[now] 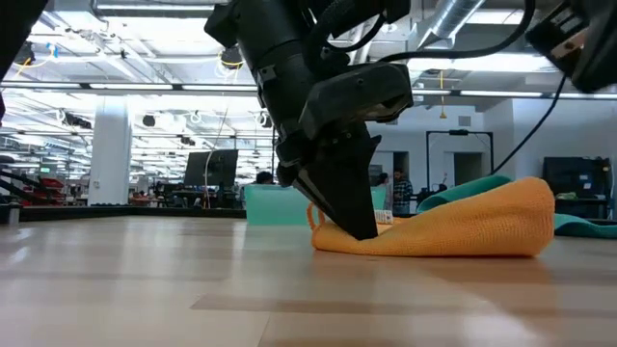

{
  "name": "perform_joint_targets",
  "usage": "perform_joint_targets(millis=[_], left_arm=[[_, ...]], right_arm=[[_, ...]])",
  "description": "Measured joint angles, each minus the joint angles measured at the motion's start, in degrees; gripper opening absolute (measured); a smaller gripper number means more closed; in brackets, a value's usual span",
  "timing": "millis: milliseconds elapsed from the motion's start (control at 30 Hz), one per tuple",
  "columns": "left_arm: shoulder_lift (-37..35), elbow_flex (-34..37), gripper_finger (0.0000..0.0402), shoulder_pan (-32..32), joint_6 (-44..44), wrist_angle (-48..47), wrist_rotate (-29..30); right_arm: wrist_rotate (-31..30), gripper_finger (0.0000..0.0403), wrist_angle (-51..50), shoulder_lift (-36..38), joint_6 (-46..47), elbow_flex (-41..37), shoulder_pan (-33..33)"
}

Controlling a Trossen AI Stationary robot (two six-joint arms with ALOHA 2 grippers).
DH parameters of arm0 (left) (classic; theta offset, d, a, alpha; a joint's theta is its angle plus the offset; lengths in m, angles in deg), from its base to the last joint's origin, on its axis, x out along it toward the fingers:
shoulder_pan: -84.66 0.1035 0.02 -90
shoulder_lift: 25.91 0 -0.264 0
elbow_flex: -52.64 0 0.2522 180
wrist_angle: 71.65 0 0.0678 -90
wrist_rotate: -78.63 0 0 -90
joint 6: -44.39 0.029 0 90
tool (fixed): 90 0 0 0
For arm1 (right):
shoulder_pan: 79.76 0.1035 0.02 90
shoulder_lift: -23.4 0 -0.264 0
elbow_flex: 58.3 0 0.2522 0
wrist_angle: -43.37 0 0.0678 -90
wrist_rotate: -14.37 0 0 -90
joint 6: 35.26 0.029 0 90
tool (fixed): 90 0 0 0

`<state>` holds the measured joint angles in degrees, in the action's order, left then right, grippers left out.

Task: Roll microfiber towels into tight, uniform cylinder then place into a basket
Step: Roll the yellow microfiber cloth on the table

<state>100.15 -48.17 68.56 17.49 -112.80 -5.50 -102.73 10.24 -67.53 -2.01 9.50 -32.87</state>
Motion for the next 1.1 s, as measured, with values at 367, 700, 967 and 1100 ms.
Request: perform_joint_targets(millis=[367, 700, 967, 1100], left_arm=[[0.0, 0.05, 0.0011, 0.0, -0.82, 0.27, 0.44], [0.0, 0.05, 0.0011, 0.0, -0.85, 0.3, 0.39], [0.0, 0.1, 0.0011, 0.0, -1.48, 0.7, 0.36], [0.0, 0.11, 0.0011, 0.02, -2.79, 0.86, 0.39]], right_arm=[[0.22, 0.0049, 4.31, -11.5, -15.53, 3.07, -5.2], [1.58, 0.0049, -6.82, -13.4, -2.92, 3.69, -9.89], [7.25, 0.0049, -6.67, -13.26, 2.63, 2.22, -12.02], [7.31, 0.0049, -6.71, -13.25, 2.78, 2.12, -12.16]])
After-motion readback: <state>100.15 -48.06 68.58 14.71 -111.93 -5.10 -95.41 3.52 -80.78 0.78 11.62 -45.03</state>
